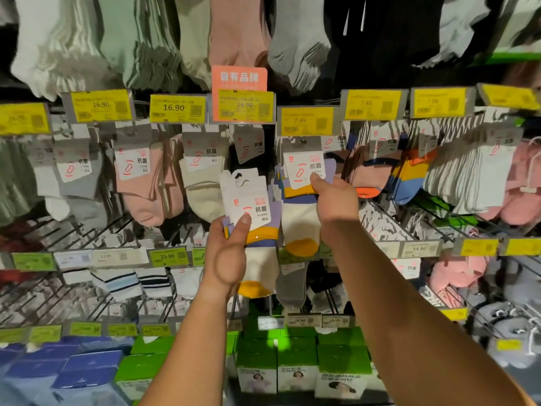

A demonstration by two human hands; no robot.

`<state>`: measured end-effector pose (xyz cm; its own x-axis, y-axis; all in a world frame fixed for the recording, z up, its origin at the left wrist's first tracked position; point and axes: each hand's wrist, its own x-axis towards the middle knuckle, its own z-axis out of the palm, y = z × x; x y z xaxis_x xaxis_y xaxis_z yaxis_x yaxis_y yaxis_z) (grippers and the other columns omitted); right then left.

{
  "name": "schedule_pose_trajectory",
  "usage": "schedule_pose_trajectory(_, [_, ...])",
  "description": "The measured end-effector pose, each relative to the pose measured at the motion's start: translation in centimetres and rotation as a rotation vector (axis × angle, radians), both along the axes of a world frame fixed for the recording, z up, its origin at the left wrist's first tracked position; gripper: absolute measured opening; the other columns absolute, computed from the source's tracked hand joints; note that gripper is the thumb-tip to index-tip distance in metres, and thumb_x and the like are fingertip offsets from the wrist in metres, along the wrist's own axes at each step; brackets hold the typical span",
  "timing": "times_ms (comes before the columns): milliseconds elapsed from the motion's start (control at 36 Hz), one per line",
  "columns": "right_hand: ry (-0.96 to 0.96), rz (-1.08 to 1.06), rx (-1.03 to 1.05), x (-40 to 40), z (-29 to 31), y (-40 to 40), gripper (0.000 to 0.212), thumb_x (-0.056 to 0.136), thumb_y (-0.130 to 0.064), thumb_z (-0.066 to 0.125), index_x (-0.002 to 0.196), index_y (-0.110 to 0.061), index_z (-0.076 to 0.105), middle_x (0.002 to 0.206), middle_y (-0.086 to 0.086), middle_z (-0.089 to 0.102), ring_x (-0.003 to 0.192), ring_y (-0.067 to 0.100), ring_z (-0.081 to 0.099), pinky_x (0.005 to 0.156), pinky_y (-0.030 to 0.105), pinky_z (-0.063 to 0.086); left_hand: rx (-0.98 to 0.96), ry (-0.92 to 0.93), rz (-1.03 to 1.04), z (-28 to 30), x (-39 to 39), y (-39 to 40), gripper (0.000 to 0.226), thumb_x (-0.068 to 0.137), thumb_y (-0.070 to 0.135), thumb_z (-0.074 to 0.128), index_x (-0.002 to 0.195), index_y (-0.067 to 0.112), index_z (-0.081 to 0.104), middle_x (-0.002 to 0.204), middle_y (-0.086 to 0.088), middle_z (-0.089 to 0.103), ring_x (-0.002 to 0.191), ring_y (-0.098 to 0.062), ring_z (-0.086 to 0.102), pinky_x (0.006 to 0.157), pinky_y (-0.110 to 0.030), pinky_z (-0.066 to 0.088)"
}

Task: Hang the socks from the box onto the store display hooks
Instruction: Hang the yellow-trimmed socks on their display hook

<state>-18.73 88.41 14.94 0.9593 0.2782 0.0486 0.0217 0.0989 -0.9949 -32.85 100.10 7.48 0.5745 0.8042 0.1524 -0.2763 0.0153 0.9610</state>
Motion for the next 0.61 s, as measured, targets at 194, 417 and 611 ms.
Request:
schedule_pose_trajectory(194, [-0.03,-0.042,-0.074,3.0,0.0,3.1,0.039,0.093,-0.036,0.066,0.072,-0.026,0.034,0.071,-0.003,0.034,0.07,0.021,0.033,0.056,0.034,0.028,0.0,0.027,0.0,-0.8,0.5,0.7,0.028,0.099,0.019,0.064,0.125,0.009,0.06,0.117,-0.004,0.074,0.113,-0.023,0.069,0.104,-0.044,0.051])
schedule_pose_trajectory(417, [-0.069,-0.086,-0.125,4.9,-1.7,4.8,0.046,0.089,-0.042,0.07,0.068,-0.028,0.031,0.064,-0.007,0.032,0.079,0.021,0.037,0.071,0.034,0.033,0.001,0.045,0.007,-0.8,0.9,1.0,0.025,0.098,0.023,0.065,0.119,0.01,0.06,0.111,-0.004,0.076,0.106,-0.023,0.072,0.101,-0.045,0.054])
schedule_pose_trajectory(611, [-0.375,-0.331,-0.191,1.6,-1.6,2.7,0.034,0.09,-0.034,0.069,0.106,-0.007,0.056,0.094,0.005,0.052,0.088,0.021,0.051,0.077,0.032,0.044,0.043,0.036,0.0,-0.9,1.1,0.7,0.028,0.093,0.033,0.072,0.114,0.019,0.061,0.109,0.001,0.076,0.107,-0.019,0.071,0.094,-0.036,0.053])
